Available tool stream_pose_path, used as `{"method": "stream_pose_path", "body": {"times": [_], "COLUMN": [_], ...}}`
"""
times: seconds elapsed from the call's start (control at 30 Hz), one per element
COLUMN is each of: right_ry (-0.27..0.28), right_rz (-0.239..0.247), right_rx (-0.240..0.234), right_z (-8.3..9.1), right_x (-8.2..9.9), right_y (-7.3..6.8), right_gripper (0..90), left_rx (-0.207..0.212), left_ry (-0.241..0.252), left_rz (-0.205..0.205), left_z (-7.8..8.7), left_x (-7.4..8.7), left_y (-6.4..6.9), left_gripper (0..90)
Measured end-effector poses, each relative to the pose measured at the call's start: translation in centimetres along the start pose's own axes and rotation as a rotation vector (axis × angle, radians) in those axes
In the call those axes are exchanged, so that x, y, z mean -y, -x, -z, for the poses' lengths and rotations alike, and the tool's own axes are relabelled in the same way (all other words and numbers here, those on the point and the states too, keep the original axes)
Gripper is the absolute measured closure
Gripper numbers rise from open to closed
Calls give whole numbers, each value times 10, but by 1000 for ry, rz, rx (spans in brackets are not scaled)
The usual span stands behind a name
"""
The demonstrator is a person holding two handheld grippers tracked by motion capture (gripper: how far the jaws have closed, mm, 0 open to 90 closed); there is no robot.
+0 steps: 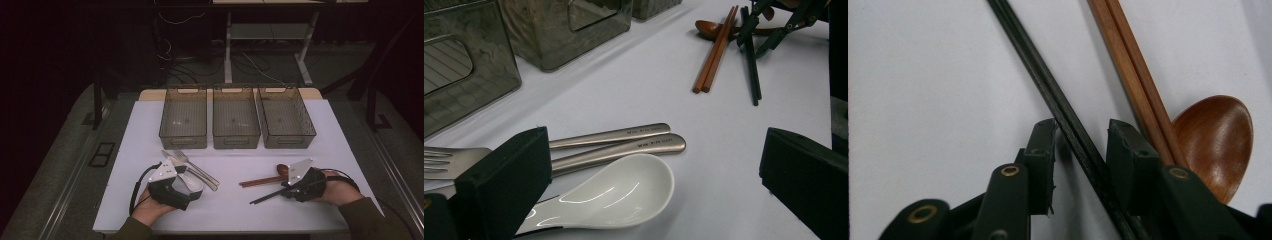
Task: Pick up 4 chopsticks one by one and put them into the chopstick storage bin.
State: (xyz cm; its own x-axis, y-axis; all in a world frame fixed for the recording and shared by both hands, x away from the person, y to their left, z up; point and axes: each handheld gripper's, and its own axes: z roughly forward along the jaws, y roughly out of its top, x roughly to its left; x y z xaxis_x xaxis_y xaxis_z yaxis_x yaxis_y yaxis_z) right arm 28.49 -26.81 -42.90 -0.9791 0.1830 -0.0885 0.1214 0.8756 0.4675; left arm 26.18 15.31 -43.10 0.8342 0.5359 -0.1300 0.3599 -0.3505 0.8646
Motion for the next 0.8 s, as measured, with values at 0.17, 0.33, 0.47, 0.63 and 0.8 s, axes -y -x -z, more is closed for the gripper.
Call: {"method": "stream_pose_path", "body": {"times": [0.17,0.33,0.47,0.63,0.8], "right_ry": [-7,-12,-15,-17,-19], "right_rz": [0,4,2,-4,-18], "right_rx": [-5,-12,-19,-28,-33], "right_z": [0,0,0,0,0], "right_x": [-1,-1,-1,-1,-1], "right_y": [0,1,2,2,2], "right_gripper": [666,697,719,739,744], "left_rx": [0,0,0,0,1], "left_ry": [4,5,5,6,2], "left_rz": [1,1,1,1,0], "left_z": [0,0,0,0,0], "left_x": [0,0,0,0,0], "left_y": [0,0,0,0,0], "left_gripper": [0,0,0,0,0]}}
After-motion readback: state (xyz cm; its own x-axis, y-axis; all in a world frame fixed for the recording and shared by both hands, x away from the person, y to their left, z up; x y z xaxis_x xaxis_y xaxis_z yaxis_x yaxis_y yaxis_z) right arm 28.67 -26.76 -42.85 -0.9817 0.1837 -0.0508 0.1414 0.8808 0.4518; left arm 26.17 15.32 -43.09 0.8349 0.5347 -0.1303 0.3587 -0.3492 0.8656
